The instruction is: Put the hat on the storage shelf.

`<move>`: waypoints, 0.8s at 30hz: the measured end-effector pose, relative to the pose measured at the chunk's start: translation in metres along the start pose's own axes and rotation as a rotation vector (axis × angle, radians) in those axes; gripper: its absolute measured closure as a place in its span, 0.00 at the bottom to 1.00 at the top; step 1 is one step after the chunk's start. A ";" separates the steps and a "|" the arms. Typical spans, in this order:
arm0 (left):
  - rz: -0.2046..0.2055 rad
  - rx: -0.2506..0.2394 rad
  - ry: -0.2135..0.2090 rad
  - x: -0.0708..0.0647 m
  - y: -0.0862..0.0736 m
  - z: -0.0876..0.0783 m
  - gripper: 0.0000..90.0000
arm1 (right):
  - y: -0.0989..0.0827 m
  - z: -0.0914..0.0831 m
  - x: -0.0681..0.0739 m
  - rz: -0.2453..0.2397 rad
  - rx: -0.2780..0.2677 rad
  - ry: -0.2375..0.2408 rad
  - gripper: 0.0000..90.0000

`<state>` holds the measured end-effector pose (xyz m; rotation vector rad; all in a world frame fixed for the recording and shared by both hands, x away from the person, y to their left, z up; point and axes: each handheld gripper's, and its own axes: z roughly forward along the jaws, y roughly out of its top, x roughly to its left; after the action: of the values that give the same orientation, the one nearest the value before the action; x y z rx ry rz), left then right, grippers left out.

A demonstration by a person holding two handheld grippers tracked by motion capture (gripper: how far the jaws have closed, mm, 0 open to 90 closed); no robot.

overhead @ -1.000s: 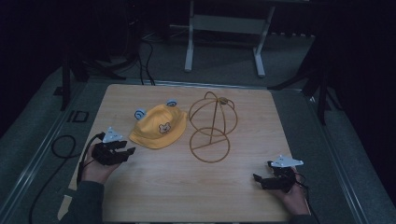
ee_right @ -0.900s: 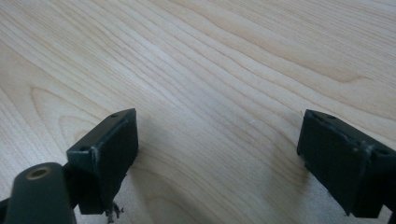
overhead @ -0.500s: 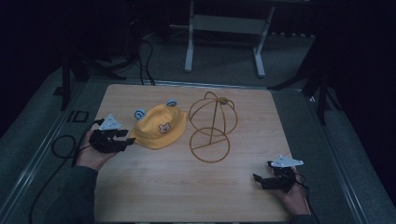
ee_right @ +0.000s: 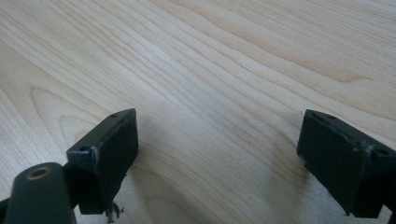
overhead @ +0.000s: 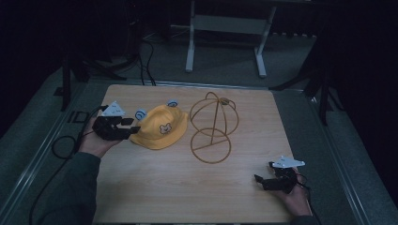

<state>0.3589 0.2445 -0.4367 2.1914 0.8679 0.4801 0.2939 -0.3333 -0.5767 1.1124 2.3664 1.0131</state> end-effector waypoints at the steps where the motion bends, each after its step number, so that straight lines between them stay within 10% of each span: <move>1: -0.002 0.002 -0.007 0.001 0.002 0.001 0.61 | 0.000 0.000 0.000 0.002 0.001 0.001 0.14; 24: 0.063 0.036 -0.040 0.009 0.067 0.032 0.59 | 0.000 0.000 0.000 0.002 0.001 0.001 0.14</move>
<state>0.4124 0.2008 -0.4078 2.2595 0.7937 0.4522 0.2938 -0.3333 -0.5767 1.1151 2.3676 1.0129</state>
